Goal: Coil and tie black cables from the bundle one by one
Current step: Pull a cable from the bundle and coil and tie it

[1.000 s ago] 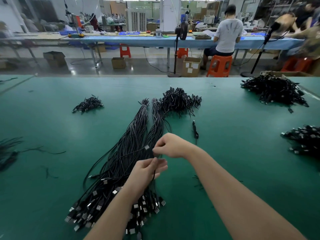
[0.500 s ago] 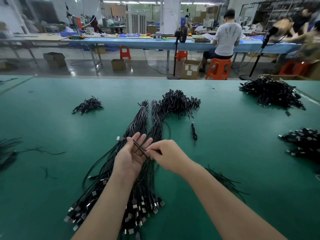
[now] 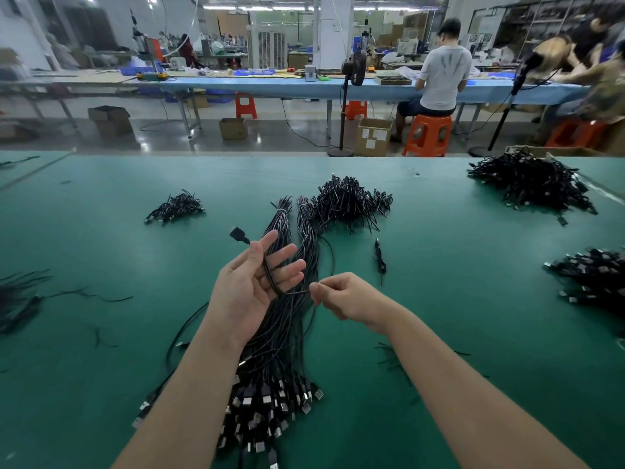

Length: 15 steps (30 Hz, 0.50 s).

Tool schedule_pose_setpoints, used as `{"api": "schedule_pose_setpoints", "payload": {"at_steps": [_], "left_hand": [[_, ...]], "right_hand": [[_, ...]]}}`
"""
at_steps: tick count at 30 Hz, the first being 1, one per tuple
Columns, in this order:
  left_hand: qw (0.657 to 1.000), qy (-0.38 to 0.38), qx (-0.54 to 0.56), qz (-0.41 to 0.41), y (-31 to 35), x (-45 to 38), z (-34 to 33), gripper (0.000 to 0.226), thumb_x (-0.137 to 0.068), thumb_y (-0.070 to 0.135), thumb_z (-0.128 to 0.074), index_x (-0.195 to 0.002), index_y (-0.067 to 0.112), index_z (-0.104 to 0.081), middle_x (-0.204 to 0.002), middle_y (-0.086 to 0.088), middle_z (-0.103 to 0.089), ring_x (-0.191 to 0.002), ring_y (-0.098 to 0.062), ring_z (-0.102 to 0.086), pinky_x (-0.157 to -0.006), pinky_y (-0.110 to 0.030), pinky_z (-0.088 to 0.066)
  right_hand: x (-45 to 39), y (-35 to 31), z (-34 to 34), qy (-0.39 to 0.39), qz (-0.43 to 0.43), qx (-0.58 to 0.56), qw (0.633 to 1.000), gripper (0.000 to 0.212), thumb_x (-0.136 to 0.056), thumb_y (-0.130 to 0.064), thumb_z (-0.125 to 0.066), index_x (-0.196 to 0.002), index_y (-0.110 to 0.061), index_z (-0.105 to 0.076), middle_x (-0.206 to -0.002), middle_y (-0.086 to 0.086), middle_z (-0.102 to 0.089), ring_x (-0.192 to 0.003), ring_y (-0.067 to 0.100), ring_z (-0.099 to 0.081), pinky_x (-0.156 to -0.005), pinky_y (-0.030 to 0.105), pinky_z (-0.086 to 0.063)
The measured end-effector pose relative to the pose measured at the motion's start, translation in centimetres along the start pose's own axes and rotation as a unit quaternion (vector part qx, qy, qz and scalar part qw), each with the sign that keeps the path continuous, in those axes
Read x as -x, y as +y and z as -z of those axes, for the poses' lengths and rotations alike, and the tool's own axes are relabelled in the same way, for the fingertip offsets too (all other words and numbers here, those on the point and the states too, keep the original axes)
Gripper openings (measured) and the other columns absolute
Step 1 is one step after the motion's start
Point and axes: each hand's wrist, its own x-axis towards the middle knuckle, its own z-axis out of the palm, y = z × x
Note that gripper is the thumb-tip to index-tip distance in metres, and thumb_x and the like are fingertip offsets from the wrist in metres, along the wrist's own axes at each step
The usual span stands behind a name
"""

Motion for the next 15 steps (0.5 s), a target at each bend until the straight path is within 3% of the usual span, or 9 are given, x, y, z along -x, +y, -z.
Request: {"api": "schedule_pose_setpoints", "payload": {"at_steps": [5, 9, 11, 15], "left_hand": [[0.999, -0.039, -0.01, -0.003, 0.1, 1.4, -1.2, 0.041, -0.092, 0.035, -0.055, -0.122, 0.011, -0.07, -0.113, -0.024, -0.072, -0.088, -0.034, -0.075, -0.073, -0.041, -0.061], [0.982, -0.149, -0.109, 0.025, -0.1, 3.0, -2.1, 0.038, -0.094, 0.033, -0.058, -0.121, 0.011, -0.072, -0.091, -0.024, -0.075, -0.077, -0.036, -0.075, -0.073, -0.042, -0.061], [0.971, -0.168, -0.163, 0.047, -0.5, 3.6, -2.6, 0.035, -0.096, 0.032, -0.055, -0.117, 0.012, -0.074, -0.084, -0.026, -0.074, -0.073, -0.037, -0.075, -0.07, -0.04, -0.061], [0.967, -0.144, -0.198, 0.068, -1.4, 3.8, -3.1, 0.032, -0.099, 0.029, -0.052, -0.116, 0.017, -0.075, -0.079, -0.029, -0.071, -0.067, -0.036, -0.073, -0.064, -0.036, -0.06]], "right_hand": [[0.0, 0.0, -0.2, -0.045, -0.009, 0.02, 0.999, 0.036, -0.102, -0.036, -0.055, -0.071, -0.018, -0.059, -0.054, -0.006, -0.034, -0.047, 0.011, -0.027, -0.047, 0.023, -0.024], [-0.4, -0.9, 0.4, -0.053, -0.039, 0.066, 0.996, 0.033, -0.092, -0.033, -0.06, -0.061, -0.022, -0.062, -0.057, 0.0, -0.039, -0.053, 0.014, -0.029, -0.048, 0.023, -0.027], [-0.6, -1.6, 1.2, -0.045, -0.057, 0.087, 0.994, 0.034, -0.094, -0.039, -0.062, -0.071, -0.013, -0.067, -0.061, 0.004, -0.043, -0.056, 0.018, -0.032, -0.053, 0.027, -0.03], [-1.5, -3.6, 2.3, -0.056, -0.078, -0.038, 0.995, 0.041, -0.099, -0.043, -0.057, -0.067, -0.017, -0.051, -0.049, -0.015, -0.044, -0.047, 0.011, -0.022, -0.047, 0.024, -0.024]]}}
